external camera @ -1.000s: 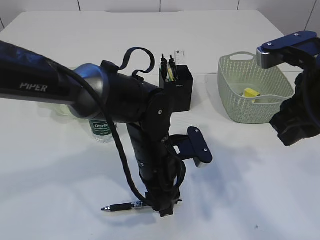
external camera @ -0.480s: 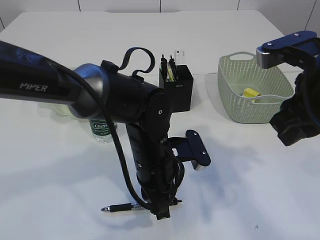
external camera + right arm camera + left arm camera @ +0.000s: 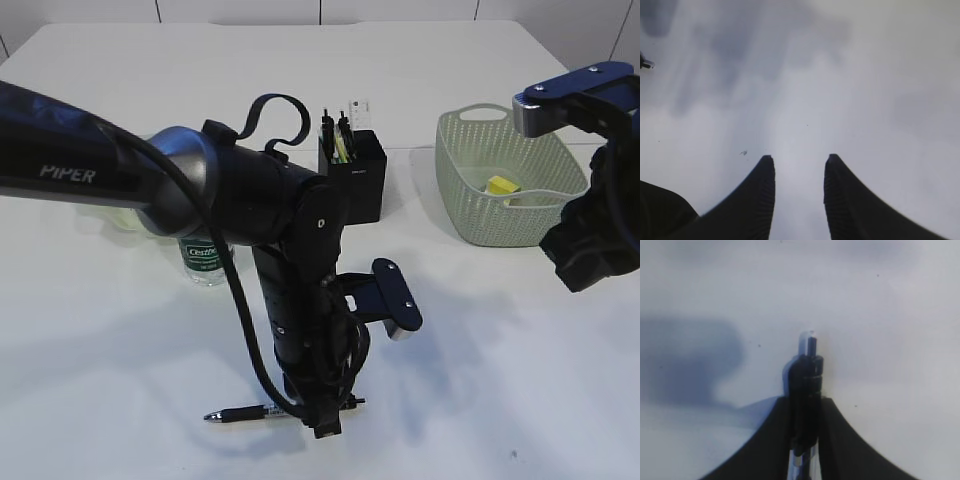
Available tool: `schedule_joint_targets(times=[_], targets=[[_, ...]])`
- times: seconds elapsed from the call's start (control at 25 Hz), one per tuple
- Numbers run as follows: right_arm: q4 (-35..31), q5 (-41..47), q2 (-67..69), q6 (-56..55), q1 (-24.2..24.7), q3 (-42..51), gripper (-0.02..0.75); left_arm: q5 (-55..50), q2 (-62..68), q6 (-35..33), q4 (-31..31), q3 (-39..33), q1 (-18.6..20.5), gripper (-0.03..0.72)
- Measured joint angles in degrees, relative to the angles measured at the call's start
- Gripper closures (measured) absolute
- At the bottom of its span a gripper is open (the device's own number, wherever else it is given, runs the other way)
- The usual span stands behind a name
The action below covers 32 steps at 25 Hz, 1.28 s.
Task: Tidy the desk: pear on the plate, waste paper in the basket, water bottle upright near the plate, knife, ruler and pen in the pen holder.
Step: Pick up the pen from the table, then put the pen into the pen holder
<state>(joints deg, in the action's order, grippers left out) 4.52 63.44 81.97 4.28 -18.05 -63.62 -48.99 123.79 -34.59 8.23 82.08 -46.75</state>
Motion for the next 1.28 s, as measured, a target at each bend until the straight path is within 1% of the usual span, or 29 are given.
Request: schedule_joint_targets(times=[0.32, 0.68, 0.76, 0.88, 1.04, 1.28], targets=[[0.2, 0.0, 0.0, 0.0, 0.0, 0.0, 0.485, 0.6, -1.2, 0.0, 0.0, 2.0, 0.0, 0.603], [1.1, 0.0, 0.0, 0.0, 0.0, 0.0, 0.485, 2.1, -5.4, 0.3, 0.1, 8.4, 0.0, 0.605], [1.3, 0.0, 0.0, 0.0, 0.0, 0.0, 0.485, 3.3, -6.3, 1.8, 0.1, 9.4, 0.7, 0.606], [1.7, 0.0, 0.0, 0.0, 0.0, 0.0, 0.485, 6.4, -7.3, 4.9, 0.6, 10.0, 2.2, 0.606], [2.4, 0.0, 0.0, -0.8, 0.0, 0.0, 0.485, 11.9, -7.8, 6.2, 2.9, 10.0, 4.3, 0.606], [4.3, 0.0, 0.0, -2.0, 0.0, 0.0, 0.485, 23.8, -8.0, 6.6, 6.3, 10.0, 4.9, 0.606]])
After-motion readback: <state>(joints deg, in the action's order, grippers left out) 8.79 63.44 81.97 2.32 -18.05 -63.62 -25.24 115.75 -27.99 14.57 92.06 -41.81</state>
